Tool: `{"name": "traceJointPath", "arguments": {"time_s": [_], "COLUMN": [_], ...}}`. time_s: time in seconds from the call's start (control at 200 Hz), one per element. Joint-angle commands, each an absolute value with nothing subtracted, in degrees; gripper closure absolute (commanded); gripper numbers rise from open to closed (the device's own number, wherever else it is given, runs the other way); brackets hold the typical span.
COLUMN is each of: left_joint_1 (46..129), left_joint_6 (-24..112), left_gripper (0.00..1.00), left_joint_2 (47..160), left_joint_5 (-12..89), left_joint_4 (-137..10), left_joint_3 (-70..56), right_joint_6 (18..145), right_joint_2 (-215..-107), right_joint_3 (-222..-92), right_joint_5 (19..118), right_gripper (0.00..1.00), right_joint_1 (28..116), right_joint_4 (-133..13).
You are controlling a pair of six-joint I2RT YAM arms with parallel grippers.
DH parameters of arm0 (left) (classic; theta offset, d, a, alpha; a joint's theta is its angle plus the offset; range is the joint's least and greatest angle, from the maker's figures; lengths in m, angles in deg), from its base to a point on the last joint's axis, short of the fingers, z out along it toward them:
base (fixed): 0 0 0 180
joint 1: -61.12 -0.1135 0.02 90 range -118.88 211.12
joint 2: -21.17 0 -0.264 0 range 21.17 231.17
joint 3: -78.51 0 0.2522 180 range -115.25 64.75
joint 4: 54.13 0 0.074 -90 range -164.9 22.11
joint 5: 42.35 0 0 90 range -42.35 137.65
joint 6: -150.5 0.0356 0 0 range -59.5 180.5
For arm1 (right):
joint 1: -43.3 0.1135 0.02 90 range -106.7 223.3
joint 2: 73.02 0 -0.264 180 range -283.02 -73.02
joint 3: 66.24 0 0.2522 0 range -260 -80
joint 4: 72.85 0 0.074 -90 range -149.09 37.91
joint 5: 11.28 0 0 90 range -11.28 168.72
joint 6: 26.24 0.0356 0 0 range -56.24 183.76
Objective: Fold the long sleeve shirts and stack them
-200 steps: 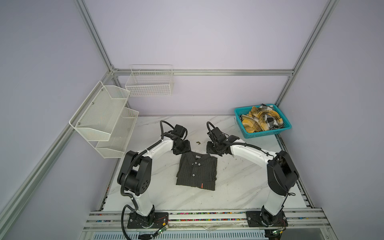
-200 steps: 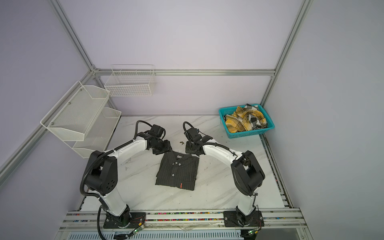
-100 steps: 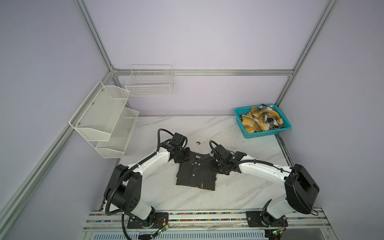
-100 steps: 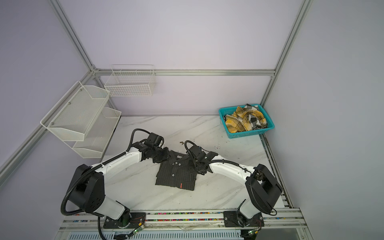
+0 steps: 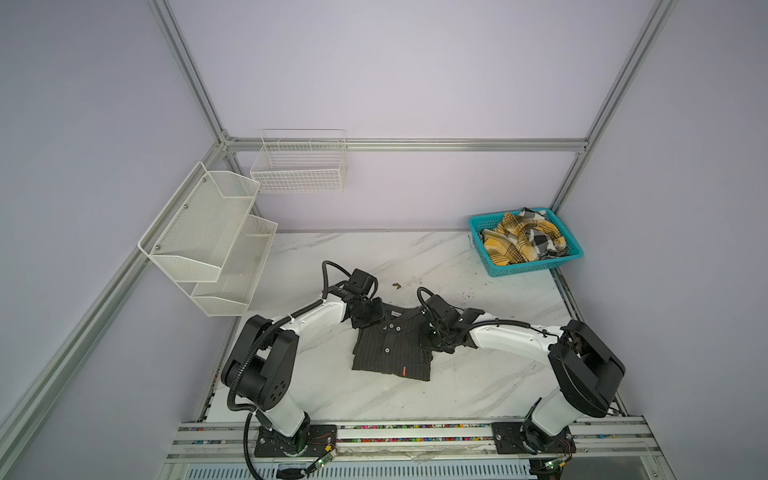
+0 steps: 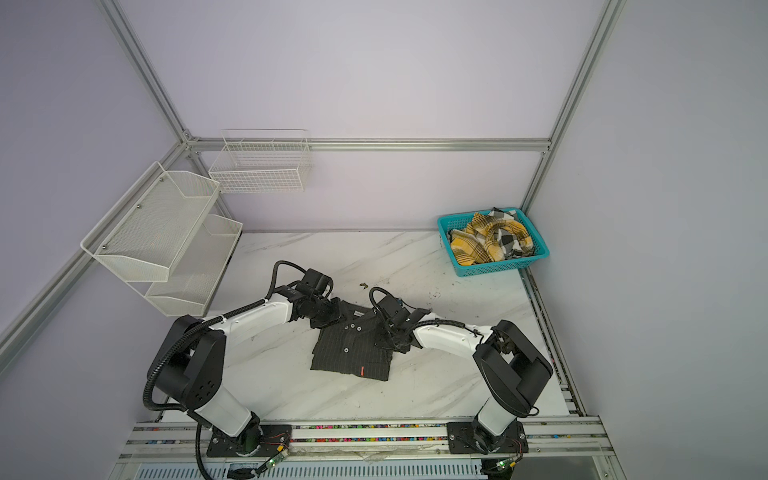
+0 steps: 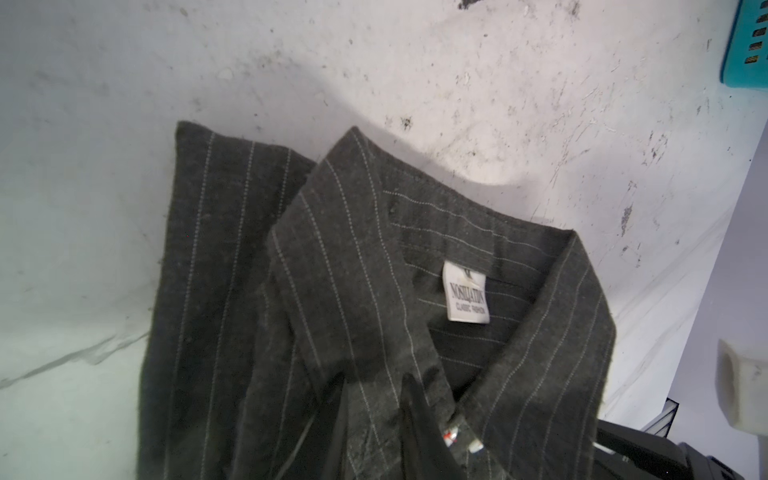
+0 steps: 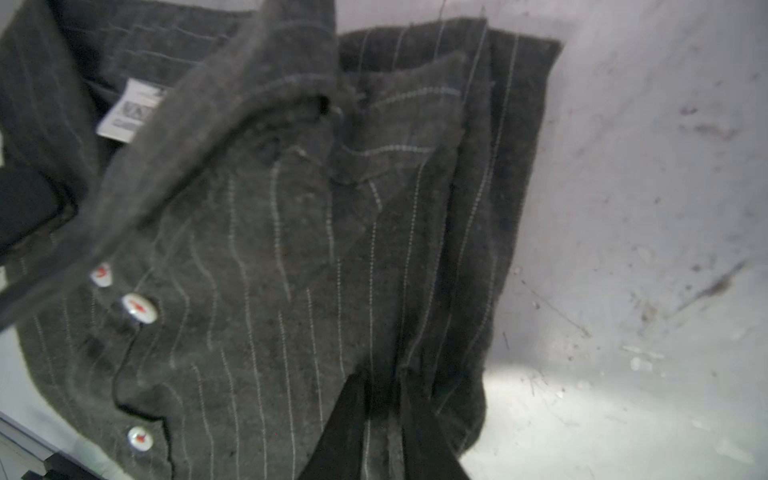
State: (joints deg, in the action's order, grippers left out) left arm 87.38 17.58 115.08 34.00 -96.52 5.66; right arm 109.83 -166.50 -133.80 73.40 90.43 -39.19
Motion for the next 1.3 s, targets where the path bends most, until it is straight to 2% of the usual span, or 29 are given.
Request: {"name": "traceJointPath", "arguments": {"time_s": [0.0, 0.19, 0.305, 0.42, 0.485, 0.72, 0.91, 1.05, 1.165, 1.295], "left_joint_1": [87.05, 86.88, 86.88, 86.79, 86.70, 86.52, 86.51, 86.61, 86.70, 86.88], "left_joint_6": [17.20, 17.34, 17.19, 17.16, 17.16, 17.25, 17.16, 17.10, 16.22, 14.65], "left_gripper": [0.77, 0.77, 0.78, 0.78, 0.78, 0.78, 0.78, 0.74, 0.60, 0.54], "left_joint_2": [114.96, 115.22, 115.39, 115.57, 115.63, 116.13, 116.27, 115.68, 113.32, 109.09], "left_joint_5": [34.19, 34.23, 34.36, 34.42, 34.46, 35.21, 35.18, 33.49, 31.40, 31.11], "left_joint_4": [-95.01, -95.03, -94.92, -94.88, -94.94, -94.99, -94.76, -94.13, -94.24, -94.87], "left_joint_3": [7.95, 8.70, 9.03, 9.12, 9.12, 9.98, 11.02, 11.33, 10.14, 7.50], "right_joint_6": [111.15, 111.13, 110.57, 110.52, 110.38, 111.16, 112.79, 112.53, 110.48, 109.25], "right_joint_2": [-167.44, -166.15, -168.12, -168.92, -168.31, -161.00, -157.34, -160.95, -164.06, -158.66], "right_joint_3": [-134.96, -135.13, -133.89, -133.58, -134.19, -138.02, -130.87, -128.05, -128.45, -131.01], "right_joint_5": [75.86, 77.16, 73.98, 72.93, 73.34, 80.47, 79.92, 79.25, 78.84, 79.23], "right_gripper": [0.80, 0.72, 0.82, 0.88, 1.00, 1.00, 1.00, 1.00, 1.00, 1.00], "right_joint_1": [90.25, 90.31, 90.23, 90.27, 90.25, 90.30, 90.28, 89.99, 89.13, 89.44], "right_joint_4": [-37.53, -35.88, -39.04, -40.02, -39.29, -28.42, -30.19, -34.41, -35.67, -34.28]}}
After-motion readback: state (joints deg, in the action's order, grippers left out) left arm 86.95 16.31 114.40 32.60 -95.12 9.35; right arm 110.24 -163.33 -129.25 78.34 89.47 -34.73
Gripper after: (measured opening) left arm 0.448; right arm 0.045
